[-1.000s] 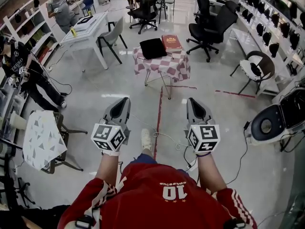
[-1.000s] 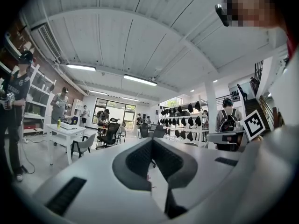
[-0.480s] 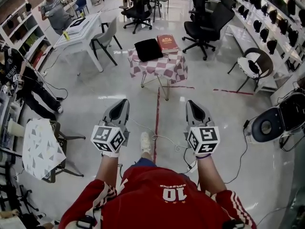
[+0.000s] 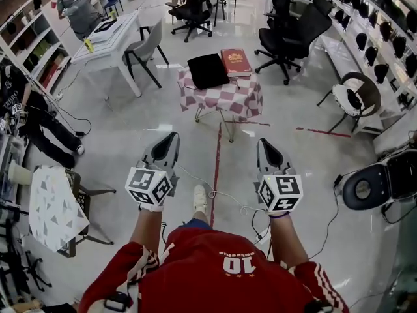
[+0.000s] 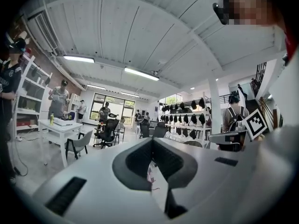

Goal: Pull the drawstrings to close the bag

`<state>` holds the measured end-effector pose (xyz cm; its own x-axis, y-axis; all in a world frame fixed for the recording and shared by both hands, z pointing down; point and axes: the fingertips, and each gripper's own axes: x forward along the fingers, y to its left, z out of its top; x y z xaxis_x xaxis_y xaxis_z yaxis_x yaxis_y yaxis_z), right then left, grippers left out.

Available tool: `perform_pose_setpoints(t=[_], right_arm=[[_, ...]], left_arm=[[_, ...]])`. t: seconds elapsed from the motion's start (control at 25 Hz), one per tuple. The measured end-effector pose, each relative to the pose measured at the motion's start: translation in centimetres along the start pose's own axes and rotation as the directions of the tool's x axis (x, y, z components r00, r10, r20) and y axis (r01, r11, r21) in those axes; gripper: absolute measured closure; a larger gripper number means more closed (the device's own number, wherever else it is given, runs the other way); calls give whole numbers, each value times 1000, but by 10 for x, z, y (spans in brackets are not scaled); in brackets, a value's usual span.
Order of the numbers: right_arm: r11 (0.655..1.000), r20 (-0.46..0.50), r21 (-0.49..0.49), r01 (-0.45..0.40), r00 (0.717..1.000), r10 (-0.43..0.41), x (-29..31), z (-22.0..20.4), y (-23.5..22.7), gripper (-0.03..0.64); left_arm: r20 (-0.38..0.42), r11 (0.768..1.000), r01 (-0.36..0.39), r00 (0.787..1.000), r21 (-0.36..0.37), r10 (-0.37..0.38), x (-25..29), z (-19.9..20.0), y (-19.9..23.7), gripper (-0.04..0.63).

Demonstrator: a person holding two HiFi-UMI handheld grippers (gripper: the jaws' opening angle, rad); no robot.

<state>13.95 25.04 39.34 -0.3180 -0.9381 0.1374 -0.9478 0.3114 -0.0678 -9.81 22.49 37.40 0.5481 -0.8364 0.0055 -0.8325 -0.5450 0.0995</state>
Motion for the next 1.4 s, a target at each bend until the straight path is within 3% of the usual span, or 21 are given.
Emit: perform_pose_setpoints(t=[0.44, 0.72, 1.08, 1.4], right_arm=[[1000, 11, 1, 1, 1000, -1, 130, 45, -8, 600], [999, 40, -11, 46, 998, -46, 201, 79, -15, 600], [991, 29, -33, 127, 992, -126, 242, 85, -31, 601], [991, 13, -45, 129, 992, -128, 263, 80, -34, 600]], left_arm=[[14, 999, 35, 999, 14, -35, 96, 36, 89, 588], [17, 996, 78, 997, 35, -78, 156, 58, 145, 588], [21, 987, 160, 987, 19, -160, 209, 62, 177, 588], [3, 989, 149, 989, -8, -149, 221, 45, 198, 588]])
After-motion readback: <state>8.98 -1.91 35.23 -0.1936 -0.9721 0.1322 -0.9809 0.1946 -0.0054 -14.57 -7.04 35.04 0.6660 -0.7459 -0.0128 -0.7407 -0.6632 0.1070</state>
